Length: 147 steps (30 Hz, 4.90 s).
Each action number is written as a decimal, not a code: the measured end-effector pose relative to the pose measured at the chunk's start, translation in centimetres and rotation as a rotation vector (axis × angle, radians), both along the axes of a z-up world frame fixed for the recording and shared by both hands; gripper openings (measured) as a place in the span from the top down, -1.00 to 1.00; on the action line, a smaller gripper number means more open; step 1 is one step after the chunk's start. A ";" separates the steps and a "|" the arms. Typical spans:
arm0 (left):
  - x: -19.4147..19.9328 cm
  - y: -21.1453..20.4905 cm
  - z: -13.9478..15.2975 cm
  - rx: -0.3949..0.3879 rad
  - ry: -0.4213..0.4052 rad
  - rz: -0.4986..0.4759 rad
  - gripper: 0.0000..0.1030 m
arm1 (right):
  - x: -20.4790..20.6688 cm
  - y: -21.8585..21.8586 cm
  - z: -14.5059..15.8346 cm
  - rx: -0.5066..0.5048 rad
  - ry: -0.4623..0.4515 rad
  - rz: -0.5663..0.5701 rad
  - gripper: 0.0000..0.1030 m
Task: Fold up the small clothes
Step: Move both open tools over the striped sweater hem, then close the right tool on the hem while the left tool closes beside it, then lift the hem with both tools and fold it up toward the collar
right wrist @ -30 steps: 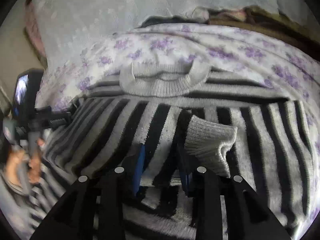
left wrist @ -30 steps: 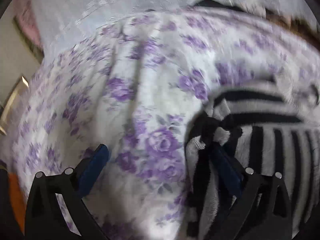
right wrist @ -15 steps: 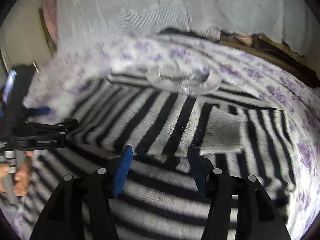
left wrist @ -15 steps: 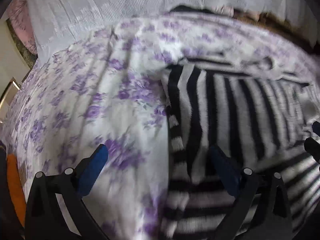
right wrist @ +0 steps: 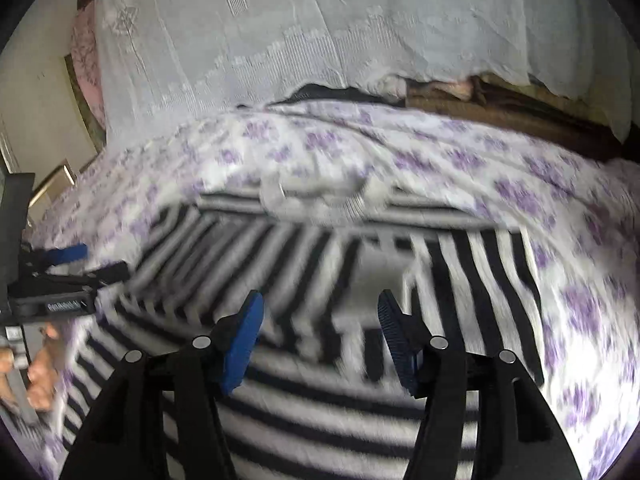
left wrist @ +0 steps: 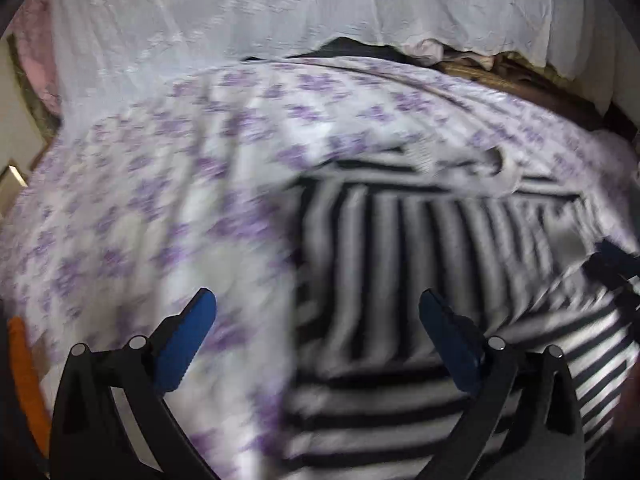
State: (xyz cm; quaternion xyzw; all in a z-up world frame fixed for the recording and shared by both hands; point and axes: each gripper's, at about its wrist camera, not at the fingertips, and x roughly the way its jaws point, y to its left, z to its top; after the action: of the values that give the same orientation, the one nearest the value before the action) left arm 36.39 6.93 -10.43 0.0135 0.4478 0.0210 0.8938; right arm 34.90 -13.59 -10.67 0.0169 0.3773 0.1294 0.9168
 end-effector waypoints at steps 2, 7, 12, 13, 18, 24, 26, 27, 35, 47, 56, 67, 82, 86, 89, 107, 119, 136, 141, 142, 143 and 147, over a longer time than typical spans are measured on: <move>2.7 -2.1 -1.1 -0.005 0.046 -0.004 -0.92 | 2.7 1.4 -1.4 -0.030 0.060 -0.013 -0.17; 5.1 -5.0 -5.7 0.122 0.027 0.036 -0.92 | 4.5 2.3 -4.8 -0.106 0.066 -0.047 -0.23; 2.3 -3.9 -3.0 0.072 -0.042 0.004 -0.92 | 1.7 1.3 -2.7 -0.085 0.002 -0.022 -0.40; 2.3 -3.6 -3.1 0.078 -0.033 -0.002 -0.92 | 1.9 1.0 -3.3 -0.087 0.027 -0.020 -0.49; 3.0 -2.1 -5.4 0.002 0.068 -0.005 -0.92 | 0.9 -0.2 -3.5 -0.027 0.022 -0.050 -0.53; -1.4 -0.8 -5.3 -0.082 0.067 -0.038 -0.92 | -4.6 -2.7 -4.0 0.013 0.020 -0.061 -0.55; -2.8 -0.7 -5.7 -0.096 0.079 -0.050 -0.92 | -5.6 -3.4 -5.5 0.023 0.067 -0.070 -0.55; -3.3 -0.9 -5.9 -0.096 0.090 -0.057 -0.92 | -6.2 -3.8 -5.7 0.025 0.071 -0.074 -0.55; -9.8 -1.5 -6.0 0.004 0.054 -0.107 -0.92 | -10.4 -6.8 -5.7 0.095 0.055 -0.132 -0.56; -17.7 0.4 -6.1 -0.063 0.031 -0.162 -0.92 | -18.5 -10.6 -6.3 0.197 0.019 -0.166 -0.56; -21.7 3.6 -5.7 -0.279 0.020 -0.226 -0.92 | -24.0 -14.9 -6.6 0.314 -0.007 -0.225 -0.70; -23.7 4.2 -6.5 -0.532 0.090 -0.399 -0.92 | -25.9 -16.6 -7.6 0.492 0.024 -0.100 -0.74; -21.8 3.3 -6.6 -0.500 0.094 -0.380 -0.54 | -23.9 -15.4 -8.9 0.550 0.149 -0.043 0.32; -20.9 4.3 -6.8 -0.546 0.108 -0.359 -0.53 | -24.2 -17.4 -8.9 0.602 0.145 -0.106 0.22; -19.4 3.9 -7.0 -0.538 0.133 -0.347 -0.70 | -22.7 -18.4 -9.2 0.628 0.178 -0.139 0.22; -18.9 2.5 -7.1 -0.486 0.121 -0.360 -0.58 | -21.7 -15.6 -9.3 0.652 0.202 0.007 0.09; -20.4 3.7 -6.5 -0.460 0.076 -0.326 0.35 | -24.4 -15.4 -8.5 0.539 0.107 -0.043 0.62; -17.6 4.2 -3.4 -0.466 0.051 -0.328 0.78 | -21.0 -15.4 -5.4 0.621 0.089 -0.004 0.70; -16.3 4.4 -3.5 -0.489 0.072 -0.319 0.80 | -20.0 -15.3 -4.6 0.620 0.090 0.006 0.70; -16.2 4.4 -3.6 -0.492 0.076 -0.324 0.80 | -19.8 -15.3 -4.4 0.618 0.089 0.009 0.70; -16.1 4.2 -3.7 -0.497 0.082 -0.329 0.80 | -19.7 -15.2 -4.2 0.615 0.086 0.012 0.70; -17.0 3.6 -5.0 -0.494 0.149 -0.361 0.80 | -19.8 -15.1 -4.1 0.620 0.088 0.018 0.70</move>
State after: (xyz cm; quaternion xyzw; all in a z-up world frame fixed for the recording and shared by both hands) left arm 19.39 10.51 -15.40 -0.1234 0.4941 -0.2486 0.8239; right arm 15.06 -28.73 -14.77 0.2979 0.3594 0.2456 0.8496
